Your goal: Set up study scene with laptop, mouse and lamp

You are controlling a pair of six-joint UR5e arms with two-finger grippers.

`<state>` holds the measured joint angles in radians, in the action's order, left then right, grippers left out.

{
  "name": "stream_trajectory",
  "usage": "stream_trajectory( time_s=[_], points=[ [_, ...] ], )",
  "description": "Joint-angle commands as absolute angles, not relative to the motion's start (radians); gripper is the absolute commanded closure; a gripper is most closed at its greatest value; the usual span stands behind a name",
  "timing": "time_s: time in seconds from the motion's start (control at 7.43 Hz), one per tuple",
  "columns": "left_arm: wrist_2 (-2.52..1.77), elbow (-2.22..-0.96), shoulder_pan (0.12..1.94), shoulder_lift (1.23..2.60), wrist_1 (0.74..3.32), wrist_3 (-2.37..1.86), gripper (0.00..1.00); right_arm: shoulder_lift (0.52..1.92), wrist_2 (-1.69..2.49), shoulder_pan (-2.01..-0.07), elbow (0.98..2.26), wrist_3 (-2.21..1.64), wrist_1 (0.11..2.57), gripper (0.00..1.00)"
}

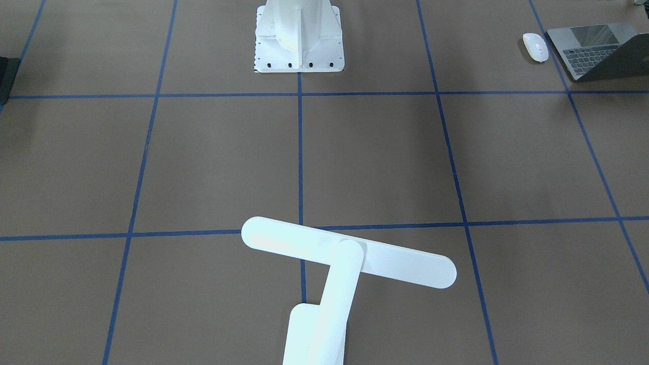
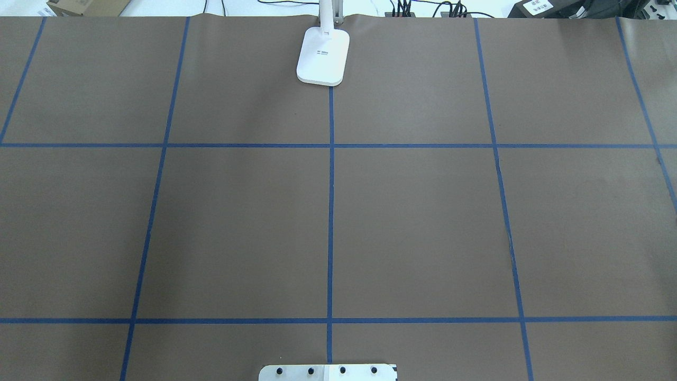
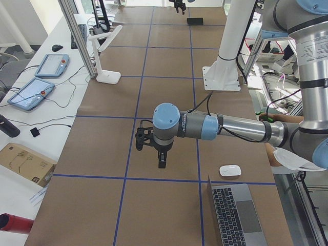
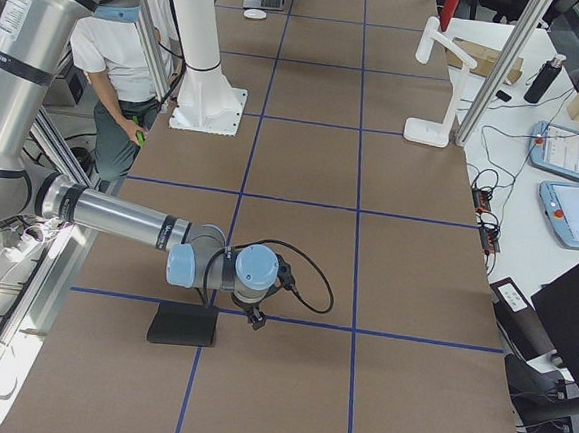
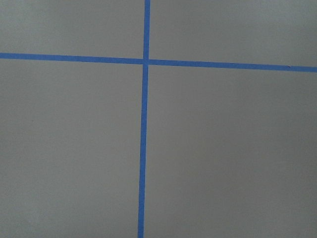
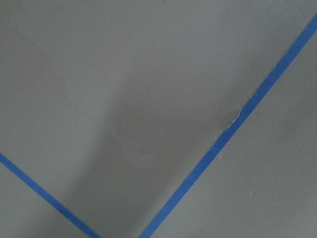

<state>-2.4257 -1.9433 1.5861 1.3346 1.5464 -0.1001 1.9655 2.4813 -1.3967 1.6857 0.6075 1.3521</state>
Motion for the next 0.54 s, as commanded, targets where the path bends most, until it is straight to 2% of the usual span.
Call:
stream_trajectory(
  time_s=[0.0, 0.27, 0.4],
  points=[
    [-2.427, -1.942, 1.586, 1.333, 1.546, -0.103, 0.01, 2.008, 2.520, -1.396, 1.643, 0.658, 1.351, 0.05],
    [-2.427, -1.939, 1.586, 1.333, 1.546, -0.103, 0.01, 2.003, 2.522, -1.390, 1.629, 0.660, 1.354, 0.07],
    [-2.427, -1.939, 1.586, 1.335, 1.548, -0.101, 0.01, 1.979, 2.536, -1.385, 1.541, 0.667, 1.347, 0.14]
  ],
)
